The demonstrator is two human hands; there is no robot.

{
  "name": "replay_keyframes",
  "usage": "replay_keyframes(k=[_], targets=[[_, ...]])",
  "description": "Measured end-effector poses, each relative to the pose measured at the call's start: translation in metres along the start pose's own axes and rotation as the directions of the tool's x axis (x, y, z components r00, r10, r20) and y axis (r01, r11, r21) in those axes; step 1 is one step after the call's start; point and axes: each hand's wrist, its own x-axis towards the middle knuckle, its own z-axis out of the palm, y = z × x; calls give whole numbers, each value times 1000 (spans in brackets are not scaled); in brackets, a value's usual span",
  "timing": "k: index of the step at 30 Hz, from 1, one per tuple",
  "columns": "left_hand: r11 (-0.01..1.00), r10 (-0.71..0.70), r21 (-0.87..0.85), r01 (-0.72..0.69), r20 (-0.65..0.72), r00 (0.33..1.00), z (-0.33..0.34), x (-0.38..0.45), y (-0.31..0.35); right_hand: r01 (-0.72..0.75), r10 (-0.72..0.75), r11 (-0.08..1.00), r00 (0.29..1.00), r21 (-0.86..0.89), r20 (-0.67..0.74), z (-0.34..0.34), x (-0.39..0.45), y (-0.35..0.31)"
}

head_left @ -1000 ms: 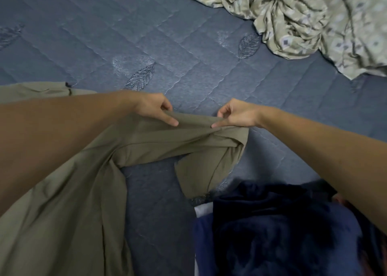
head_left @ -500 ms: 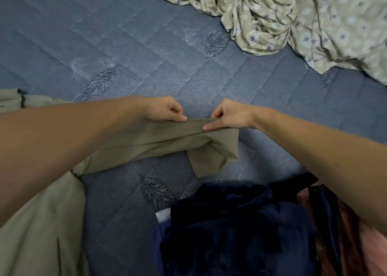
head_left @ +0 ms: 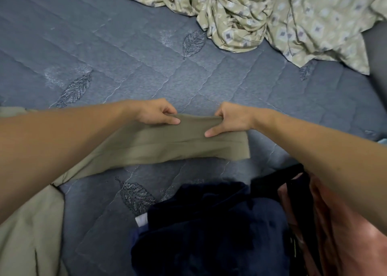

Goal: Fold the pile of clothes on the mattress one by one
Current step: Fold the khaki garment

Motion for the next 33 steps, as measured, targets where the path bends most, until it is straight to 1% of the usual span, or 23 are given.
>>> replay_keyframes(k=[2,4,10,13,14,15,16,17,18,19,20,21,22,23,24,25,26,27,28,29,30,32,33], targets=[[1000,-11,18,11,-22,1000,3,4,-1,-41,43,996,999,-77,24,-1,-3,13],[998,-9,57,12,-45,999,6,7,1,-73,76,991,997,-114,20,-1,-3,27],[988,85,145,-54,-220,972,18,16,3,-32,22,993,996,-112,-86,4,-6,59],[973,123,222,-56,-301,946,25,18,1,-110,92,978,990,-178,-110,5,-10,66],[965,139,258,-52,-330,934,29,17,0,-167,137,953,982,-253,-133,8,-8,71],[953,156,302,-42,-364,918,34,16,0,-239,187,905,967,-352,-174,10,-8,73],[933,175,358,-19,-408,896,39,13,-1,-325,237,833,941,-448,-242,14,-9,74],[900,212,435,11,-460,862,45,10,-2,-404,267,764,908,-504,-323,19,-11,73],[854,257,518,56,-513,819,51,5,-2,-460,269,714,876,-528,-399,24,-13,71],[803,299,587,108,-552,778,58,0,-1,-485,230,687,852,-541,-471,29,-15,67],[760,342,635,143,-577,742,64,-6,2,-469,142,685,836,-558,-529,34,-15,63],[732,386,665,151,-587,712,70,-14,2,-407,19,712,826,-572,-563,42,-13,56],[716,422,684,137,-581,696,78,-23,2,-297,-106,770,813,-565,-572,52,-11,47],[715,431,689,123,-572,697,87,-32,-3,-152,-197,834,815,-530,-544,64,-8,35],[724,409,678,126,-569,713,97,-41,-12,-5,-251,880,845,-475,-473,77,-4,23],[740,358,656,149,-572,738,106,-49,-22,100,-269,898,896,-428,-354,89,0,10],[753,290,631,188,-574,766,113,-58,-35,132,-244,898,944,-420,-223,103,5,-4],[759,226,610,228,-575,786,119,-66,-48,108,-186,886,974,-451,-132,115,10,-14],[761,174,592,265,-579,796,122,-74,-63,51,-119,865,987,-500,-106,125,15,-25],[759,141,583,292,-583,800,122,-81,-74,-16,-72,847,987,-531,-145,131,20,-34],[757,122,577,306,-586,801,120,-87,-82,-77,-48,840,976,-538,-215,134,23,-42],[763,111,564,315,-595,796,116,-105,-95,-144,-28,847,949,-511,-315,140,28,-62],[770,105,553,319,-603,791,113,-117,-103,-152,-20,858,944,-491,-328,147,33,-75]])
